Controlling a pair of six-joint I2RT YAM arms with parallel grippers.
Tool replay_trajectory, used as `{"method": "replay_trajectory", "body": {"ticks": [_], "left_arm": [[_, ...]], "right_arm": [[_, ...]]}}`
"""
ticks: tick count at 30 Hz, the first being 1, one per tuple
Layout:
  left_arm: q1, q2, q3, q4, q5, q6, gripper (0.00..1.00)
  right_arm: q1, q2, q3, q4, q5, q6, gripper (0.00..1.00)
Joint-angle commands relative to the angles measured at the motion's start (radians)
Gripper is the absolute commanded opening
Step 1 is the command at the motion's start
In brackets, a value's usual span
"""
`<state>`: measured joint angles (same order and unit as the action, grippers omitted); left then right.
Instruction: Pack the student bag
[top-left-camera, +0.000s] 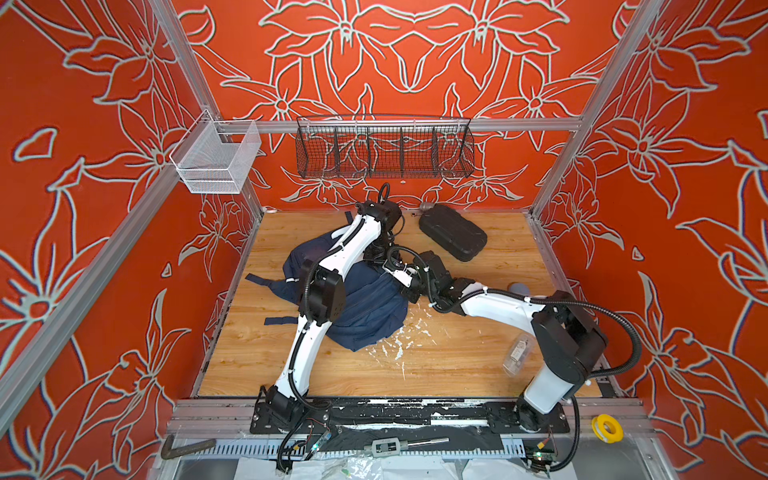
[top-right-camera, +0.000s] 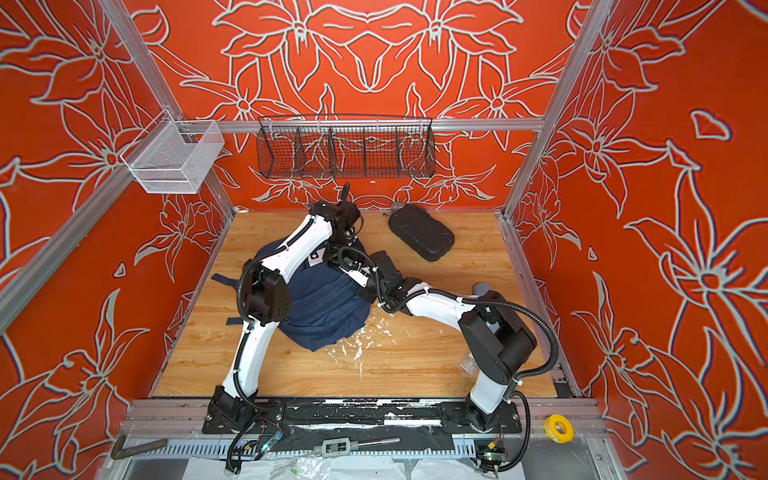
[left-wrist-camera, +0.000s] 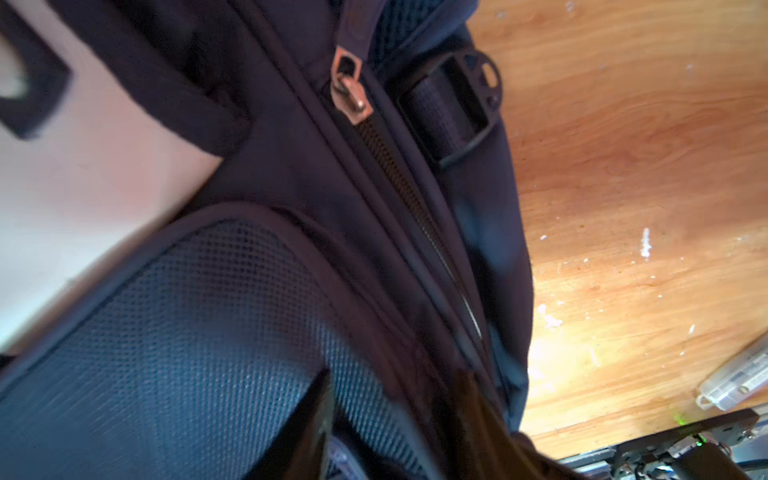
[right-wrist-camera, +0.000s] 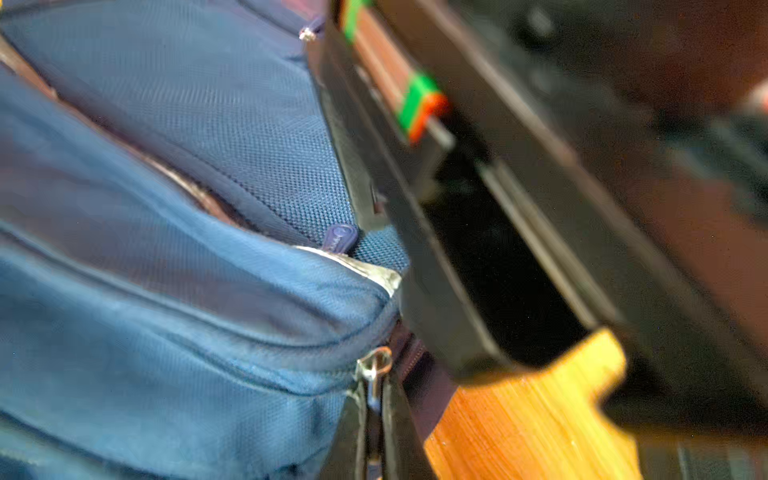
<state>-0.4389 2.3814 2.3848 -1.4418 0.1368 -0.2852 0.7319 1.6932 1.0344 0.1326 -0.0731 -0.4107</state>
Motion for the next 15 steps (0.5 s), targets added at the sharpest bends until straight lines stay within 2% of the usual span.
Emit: {"method": "replay_trajectory", "body": {"ticks": [1, 2, 3, 7, 13, 15], "left_arm": [[0.004, 0.072, 0.029, -0.106, -0.042, -0.016, 0.20], [0.005, 0.085, 0.050, -0.107, -0.019, -0.023, 0.03], [0.008, 0.096, 0.070, -0.108, 0.006, -0.035, 0.00], [0.031, 0.102, 0.118, -0.025, 0.206, -0.121, 0.00], [0.096, -0.039, 0.056, 0.260, 0.368, -0.350, 0.00], [0.117, -0.088, 0.028, 0.347, 0.379, -0.415, 0.00]], "right_arm": [[0.011, -0.018, 0.005, 0.043, 0.037, -0.065, 0.00], [0.012, -0.018, 0.007, 0.037, 0.034, -0.063, 0.00], [0.014, -0.018, 0.008, 0.035, 0.034, -0.056, 0.00], [0.037, -0.034, 0.014, -0.009, 0.045, -0.050, 0.00], [0.111, -0.056, 0.018, -0.111, 0.103, 0.008, 0.00], [0.140, -0.056, 0.003, -0.108, 0.116, 0.036, 0.00]]}}
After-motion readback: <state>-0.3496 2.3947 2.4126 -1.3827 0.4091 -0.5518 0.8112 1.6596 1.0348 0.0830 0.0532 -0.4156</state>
